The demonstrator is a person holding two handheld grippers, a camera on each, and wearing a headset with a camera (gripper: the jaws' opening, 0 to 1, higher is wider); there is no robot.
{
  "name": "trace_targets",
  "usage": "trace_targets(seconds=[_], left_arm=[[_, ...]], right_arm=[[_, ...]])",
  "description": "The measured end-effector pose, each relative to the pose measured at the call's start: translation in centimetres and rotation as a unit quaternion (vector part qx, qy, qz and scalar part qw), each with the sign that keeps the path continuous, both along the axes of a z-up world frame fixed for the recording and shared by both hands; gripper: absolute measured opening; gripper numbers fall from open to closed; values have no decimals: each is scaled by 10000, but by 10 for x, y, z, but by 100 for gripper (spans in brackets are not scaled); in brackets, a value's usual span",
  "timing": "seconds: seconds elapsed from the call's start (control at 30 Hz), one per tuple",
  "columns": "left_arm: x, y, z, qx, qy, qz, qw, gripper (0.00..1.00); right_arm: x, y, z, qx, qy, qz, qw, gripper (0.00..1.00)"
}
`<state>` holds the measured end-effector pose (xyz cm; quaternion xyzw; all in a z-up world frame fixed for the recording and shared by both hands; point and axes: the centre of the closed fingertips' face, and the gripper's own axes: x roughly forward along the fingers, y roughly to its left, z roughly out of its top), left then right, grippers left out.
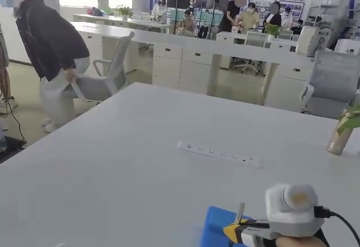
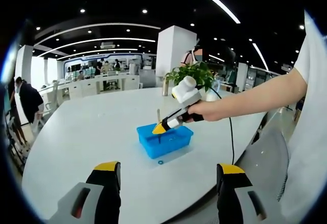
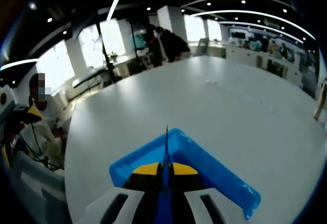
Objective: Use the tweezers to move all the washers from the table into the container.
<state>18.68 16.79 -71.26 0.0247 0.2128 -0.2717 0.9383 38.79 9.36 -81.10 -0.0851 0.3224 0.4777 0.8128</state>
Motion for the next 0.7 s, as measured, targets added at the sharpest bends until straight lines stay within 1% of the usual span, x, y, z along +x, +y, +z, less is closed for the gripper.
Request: trace_targets(seconds=[0.07, 0.13, 0.23, 0.5, 0.63, 0.7], left_arm=[[-1, -1, 0, -21, 8, 6, 10000, 78], [-1, -1, 0, -31, 3, 3, 10000, 78], [-1, -2, -1, 3, 8, -37, 10000, 78], [1, -2, 0, -41, 7, 16, 10000, 80], [0, -4, 0, -67, 27, 8, 10000, 81], [0, -4, 0, -96, 39, 16, 9999, 82]], right_arm=[[-3, 1, 1, 3, -15, 1, 10000, 3], [-3, -1, 1, 24, -12, -15, 10000, 3], [-6, -2, 3, 62, 9, -64, 10000, 3], [-3, -6, 4, 93, -6, -90, 9999, 3], [-4, -6, 11, 171, -66, -96, 9998, 3], [-8, -5, 19, 220, -164, -72, 9996, 3]])
